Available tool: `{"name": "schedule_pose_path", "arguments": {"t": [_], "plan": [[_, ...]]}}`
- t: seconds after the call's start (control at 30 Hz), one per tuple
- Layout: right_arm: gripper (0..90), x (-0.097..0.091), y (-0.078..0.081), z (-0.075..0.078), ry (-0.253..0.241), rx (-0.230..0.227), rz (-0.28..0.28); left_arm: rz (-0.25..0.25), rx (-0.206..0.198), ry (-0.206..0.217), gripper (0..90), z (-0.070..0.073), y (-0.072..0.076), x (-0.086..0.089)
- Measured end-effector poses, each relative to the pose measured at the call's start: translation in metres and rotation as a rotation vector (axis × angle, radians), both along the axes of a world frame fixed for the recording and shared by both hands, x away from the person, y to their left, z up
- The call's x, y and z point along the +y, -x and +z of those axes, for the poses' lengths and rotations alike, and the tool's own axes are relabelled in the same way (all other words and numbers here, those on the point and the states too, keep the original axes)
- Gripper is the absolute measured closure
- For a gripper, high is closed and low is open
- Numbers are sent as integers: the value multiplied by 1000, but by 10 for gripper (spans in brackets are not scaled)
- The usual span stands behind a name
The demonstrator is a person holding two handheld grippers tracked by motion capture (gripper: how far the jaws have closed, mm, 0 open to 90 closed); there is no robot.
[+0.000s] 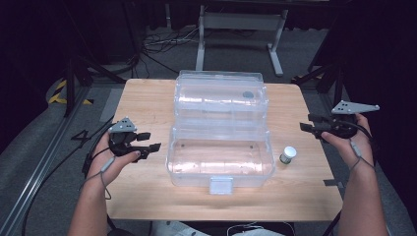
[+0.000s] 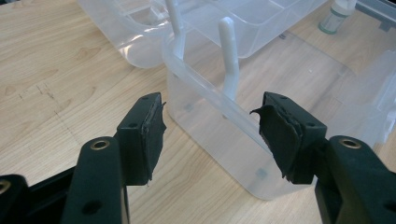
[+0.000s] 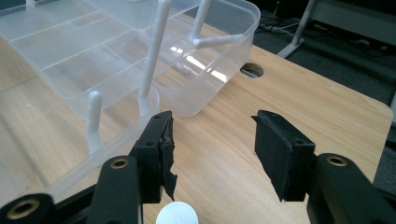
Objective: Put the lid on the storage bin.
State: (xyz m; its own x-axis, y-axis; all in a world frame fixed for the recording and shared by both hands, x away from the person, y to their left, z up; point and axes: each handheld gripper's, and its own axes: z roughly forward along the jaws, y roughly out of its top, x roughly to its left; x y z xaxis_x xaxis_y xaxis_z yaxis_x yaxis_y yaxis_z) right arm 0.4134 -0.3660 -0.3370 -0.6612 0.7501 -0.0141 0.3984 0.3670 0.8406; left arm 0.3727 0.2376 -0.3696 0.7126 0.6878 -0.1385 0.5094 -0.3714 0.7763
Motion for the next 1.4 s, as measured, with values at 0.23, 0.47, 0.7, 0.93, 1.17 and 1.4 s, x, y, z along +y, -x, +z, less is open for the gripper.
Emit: {"name": "schedule_pose_path", "arguments": {"t": [0.23, 0.47, 0.7, 0.93, 1.17, 1.4], "plan": [[468, 0, 2, 0, 5, 43, 4, 2, 7, -6, 404, -2, -1, 1], [505, 1, -1, -5, 63, 125, 66, 6, 14, -9, 401, -4, -1, 1], [488, 4, -3, -9, 111, 146, 94, 3, 12, -14, 399, -4, -1, 2], [471, 9, -5, -13, 165, 174, 121, 2, 17, -18, 397, -5, 0, 2], [451, 14, -6, -19, 213, 205, 137, 6, 23, -17, 396, -6, 0, 3], [431, 18, -9, -25, 242, 239, 147, 8, 26, -18, 394, -7, 0, 4]]}}
